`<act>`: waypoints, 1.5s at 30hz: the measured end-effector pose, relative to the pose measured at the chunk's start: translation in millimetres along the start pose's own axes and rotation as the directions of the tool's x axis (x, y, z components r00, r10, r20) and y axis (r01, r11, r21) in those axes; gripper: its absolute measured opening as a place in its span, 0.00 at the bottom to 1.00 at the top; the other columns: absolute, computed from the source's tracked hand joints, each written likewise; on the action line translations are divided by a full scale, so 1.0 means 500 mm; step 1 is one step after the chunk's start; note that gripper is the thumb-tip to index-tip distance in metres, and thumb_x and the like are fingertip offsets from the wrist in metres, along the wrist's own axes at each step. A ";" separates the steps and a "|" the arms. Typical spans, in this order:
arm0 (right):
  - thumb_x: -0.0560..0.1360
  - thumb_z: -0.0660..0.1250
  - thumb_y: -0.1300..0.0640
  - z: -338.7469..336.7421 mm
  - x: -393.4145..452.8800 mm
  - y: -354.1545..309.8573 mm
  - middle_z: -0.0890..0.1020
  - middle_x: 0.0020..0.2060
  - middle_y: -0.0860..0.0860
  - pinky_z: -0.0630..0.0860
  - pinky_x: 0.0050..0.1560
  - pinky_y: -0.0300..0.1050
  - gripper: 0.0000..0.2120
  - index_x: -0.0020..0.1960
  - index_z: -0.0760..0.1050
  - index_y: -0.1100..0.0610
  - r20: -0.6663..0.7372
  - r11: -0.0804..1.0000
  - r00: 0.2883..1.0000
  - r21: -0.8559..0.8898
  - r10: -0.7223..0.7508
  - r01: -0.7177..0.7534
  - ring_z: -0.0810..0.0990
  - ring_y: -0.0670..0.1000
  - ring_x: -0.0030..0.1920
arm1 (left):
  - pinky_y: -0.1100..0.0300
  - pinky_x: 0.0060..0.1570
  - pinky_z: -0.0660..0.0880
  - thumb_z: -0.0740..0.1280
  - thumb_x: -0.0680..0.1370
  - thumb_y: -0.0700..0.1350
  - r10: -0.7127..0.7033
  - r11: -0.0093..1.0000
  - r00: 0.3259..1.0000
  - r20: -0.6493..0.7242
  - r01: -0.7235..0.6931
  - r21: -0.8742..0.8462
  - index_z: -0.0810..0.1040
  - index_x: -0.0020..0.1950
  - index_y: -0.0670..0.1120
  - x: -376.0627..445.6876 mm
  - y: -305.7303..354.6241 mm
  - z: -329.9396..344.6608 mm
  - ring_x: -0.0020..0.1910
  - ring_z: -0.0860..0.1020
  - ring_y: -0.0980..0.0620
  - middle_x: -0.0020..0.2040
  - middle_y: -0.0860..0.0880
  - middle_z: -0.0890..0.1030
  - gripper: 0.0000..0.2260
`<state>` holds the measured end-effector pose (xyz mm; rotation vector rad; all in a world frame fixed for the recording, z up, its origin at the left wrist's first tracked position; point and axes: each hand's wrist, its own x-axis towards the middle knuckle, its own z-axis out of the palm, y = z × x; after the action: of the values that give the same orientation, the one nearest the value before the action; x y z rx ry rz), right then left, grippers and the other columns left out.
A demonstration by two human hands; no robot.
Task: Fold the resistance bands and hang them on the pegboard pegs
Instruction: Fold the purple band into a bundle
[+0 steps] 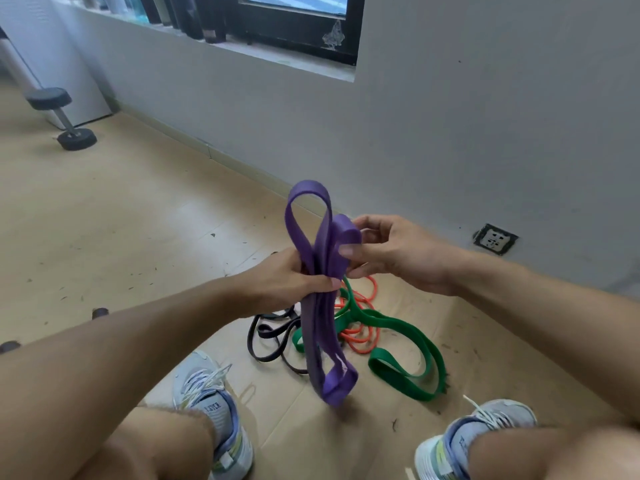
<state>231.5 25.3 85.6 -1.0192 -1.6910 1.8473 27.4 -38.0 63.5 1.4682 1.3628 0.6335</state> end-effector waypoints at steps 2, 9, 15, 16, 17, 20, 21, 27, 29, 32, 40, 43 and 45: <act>0.66 0.78 0.56 0.013 -0.003 -0.006 0.83 0.49 0.58 0.84 0.49 0.46 0.21 0.56 0.78 0.58 -0.009 0.997 0.999 -0.059 -0.051 0.050 0.86 0.54 0.47 | 0.53 0.53 0.81 0.76 0.76 0.47 0.040 0.998 0.999 -0.018 -0.041 -0.041 0.84 0.51 0.48 -0.002 0.009 0.008 0.47 0.85 0.52 0.47 0.46 0.87 0.06; 0.69 0.79 0.60 0.026 -0.012 -0.021 0.85 0.45 0.48 0.81 0.44 0.43 0.21 0.60 0.80 0.55 -0.014 0.967 0.990 -0.215 -0.143 0.137 0.83 0.51 0.42 | 0.54 0.51 0.80 0.81 0.69 0.44 0.117 0.986 0.985 -0.125 -0.131 -0.105 0.84 0.44 0.53 -0.007 0.014 -0.014 0.45 0.84 0.52 0.41 0.53 0.85 0.09; 0.69 0.78 0.51 0.053 -0.016 -0.014 0.85 0.47 0.54 0.83 0.51 0.55 0.19 0.59 0.83 0.50 -0.088 0.933 0.965 -0.290 -0.246 0.211 0.81 0.51 0.41 | 0.54 0.49 0.79 0.81 0.68 0.41 0.112 0.983 0.978 -0.174 -0.135 -0.126 0.85 0.42 0.54 -0.007 0.016 -0.023 0.41 0.84 0.52 0.38 0.53 0.84 0.11; 0.70 0.78 0.51 0.056 -0.016 -0.015 0.85 0.49 0.58 0.83 0.52 0.58 0.18 0.59 0.83 0.50 -0.119 0.933 0.958 -0.286 -0.262 0.219 0.81 0.52 0.42 | 0.55 0.49 0.79 0.81 0.68 0.41 0.120 0.980 0.978 -0.172 -0.145 -0.138 0.86 0.45 0.52 -0.009 0.019 -0.025 0.43 0.84 0.52 0.40 0.51 0.85 0.10; 0.70 0.77 0.50 0.058 -0.016 -0.015 0.84 0.49 0.62 0.83 0.53 0.62 0.17 0.59 0.83 0.50 -0.146 0.933 0.950 -0.278 -0.276 0.228 0.81 0.55 0.42 | 0.57 0.49 0.78 0.81 0.69 0.41 0.126 0.977 0.977 -0.172 -0.152 -0.150 0.86 0.48 0.50 -0.009 0.021 -0.027 0.44 0.85 0.52 0.41 0.50 0.86 0.11; 0.73 0.77 0.52 0.058 -0.016 -0.017 0.84 0.49 0.66 0.80 0.52 0.67 0.14 0.57 0.82 0.50 -0.189 0.924 0.925 -0.265 -0.329 0.274 0.82 0.66 0.46 | 0.58 0.50 0.78 0.80 0.69 0.40 0.119 0.969 0.975 -0.188 -0.156 -0.193 0.85 0.49 0.47 -0.012 0.024 -0.031 0.46 0.85 0.52 0.43 0.50 0.87 0.11; 0.74 0.77 0.53 0.057 -0.016 -0.018 0.84 0.49 0.66 0.80 0.52 0.68 0.13 0.58 0.82 0.50 -0.194 0.920 0.919 -0.270 -0.342 0.285 0.81 0.68 0.48 | 0.57 0.51 0.79 0.80 0.70 0.40 0.114 0.968 0.976 -0.186 -0.152 -0.201 0.85 0.50 0.47 -0.012 0.023 -0.031 0.47 0.86 0.51 0.44 0.49 0.87 0.11; 0.71 0.75 0.46 0.063 -0.022 -0.023 0.83 0.48 0.61 0.80 0.48 0.67 0.17 0.57 0.80 0.49 -0.190 0.896 0.904 -0.317 -0.382 0.312 0.80 0.67 0.47 | 0.48 0.58 0.80 0.80 0.70 0.41 0.120 0.972 0.983 -0.136 -0.144 -0.184 0.85 0.52 0.47 -0.011 0.014 -0.029 0.50 0.86 0.47 0.47 0.47 0.87 0.12; 0.71 0.76 0.45 0.065 -0.025 -0.028 0.83 0.47 0.61 0.80 0.48 0.67 0.17 0.57 0.80 0.48 -0.188 0.880 0.893 -0.341 -0.409 0.331 0.81 0.66 0.46 | 0.46 0.60 0.79 0.80 0.70 0.41 0.128 0.969 0.984 -0.125 -0.151 -0.196 0.85 0.54 0.46 -0.010 0.013 -0.025 0.52 0.86 0.45 0.49 0.46 0.87 0.13; 0.70 0.78 0.45 0.068 -0.030 -0.040 0.84 0.44 0.61 0.81 0.48 0.66 0.19 0.57 0.80 0.49 -0.191 0.879 0.890 -0.336 -0.414 0.337 0.82 0.65 0.44 | 0.46 0.58 0.80 0.80 0.70 0.41 0.147 0.963 0.983 -0.107 -0.167 -0.212 0.84 0.54 0.46 -0.008 0.021 -0.016 0.53 0.85 0.46 0.49 0.46 0.87 0.14; 0.67 0.79 0.37 0.084 -0.030 -0.048 0.83 0.38 0.49 0.78 0.46 0.54 0.23 0.60 0.80 0.37 -0.125 0.858 0.930 -0.443 -0.345 0.259 0.75 0.45 0.37 | 0.60 0.41 0.81 0.79 0.68 0.32 0.230 0.960 0.967 -0.108 -0.244 -0.139 0.81 0.46 0.41 -0.005 0.044 0.019 0.40 0.84 0.53 0.38 0.48 0.83 0.12; 0.73 0.78 0.50 0.083 -0.032 -0.052 0.83 0.42 0.57 0.78 0.45 0.55 0.13 0.57 0.82 0.44 -0.113 0.867 0.926 -0.408 -0.360 0.287 0.75 0.51 0.39 | 0.58 0.42 0.79 0.81 0.66 0.36 0.246 0.961 0.961 -0.123 -0.259 -0.097 0.81 0.44 0.48 0.000 0.041 0.013 0.39 0.84 0.54 0.37 0.51 0.84 0.14; 0.73 0.78 0.55 0.080 -0.033 -0.054 0.84 0.43 0.58 0.77 0.44 0.48 0.12 0.56 0.82 0.50 -0.124 0.885 0.926 -0.363 -0.356 0.291 0.76 0.52 0.40 | 0.54 0.45 0.80 0.82 0.67 0.39 0.237 0.963 0.966 -0.102 -0.248 -0.108 0.81 0.44 0.49 -0.002 0.040 0.010 0.41 0.84 0.53 0.38 0.52 0.84 0.13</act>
<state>207.6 -8.7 114.8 -0.9306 -1.9636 1.2341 40.0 -37.8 79.8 1.5369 1.1975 0.9313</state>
